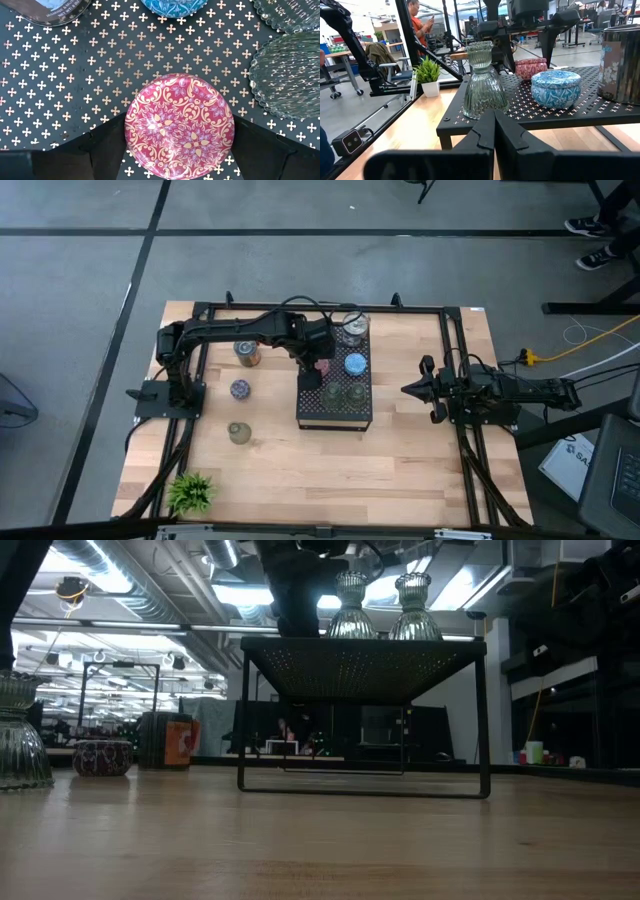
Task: Pick & Place candle stick holders
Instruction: Put the patterned pink scented candle on the shelf aligned with the other patterned blue scented candle
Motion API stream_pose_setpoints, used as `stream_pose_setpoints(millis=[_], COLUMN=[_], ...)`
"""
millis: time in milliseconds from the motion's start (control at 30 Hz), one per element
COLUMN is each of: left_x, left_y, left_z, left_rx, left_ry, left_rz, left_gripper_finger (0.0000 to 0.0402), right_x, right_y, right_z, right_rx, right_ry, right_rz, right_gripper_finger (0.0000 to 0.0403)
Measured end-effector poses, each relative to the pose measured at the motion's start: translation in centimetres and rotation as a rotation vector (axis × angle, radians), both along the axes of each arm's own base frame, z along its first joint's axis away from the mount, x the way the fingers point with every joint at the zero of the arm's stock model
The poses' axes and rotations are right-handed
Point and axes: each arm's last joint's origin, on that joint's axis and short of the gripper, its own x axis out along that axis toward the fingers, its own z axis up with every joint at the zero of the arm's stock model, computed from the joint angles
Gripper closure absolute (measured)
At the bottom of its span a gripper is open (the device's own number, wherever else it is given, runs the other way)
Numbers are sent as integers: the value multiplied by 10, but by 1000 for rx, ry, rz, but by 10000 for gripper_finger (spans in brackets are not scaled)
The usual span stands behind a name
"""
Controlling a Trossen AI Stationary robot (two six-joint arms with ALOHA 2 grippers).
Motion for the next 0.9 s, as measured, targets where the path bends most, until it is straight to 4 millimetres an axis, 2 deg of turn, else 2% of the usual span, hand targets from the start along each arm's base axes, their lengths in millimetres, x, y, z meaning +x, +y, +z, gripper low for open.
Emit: stream_pose_setpoints(millis=[900], left_x=[0], left_y=[0], left_z=[0], left_rx=[-10], left_ry=[0], left_rz=[24], left_gripper_finger=[95], right_x=[0], right_y=[0], right_z=[0], right_rx=[0], right_ry=[0], right_rz=[0], right_gripper_finger=[398])
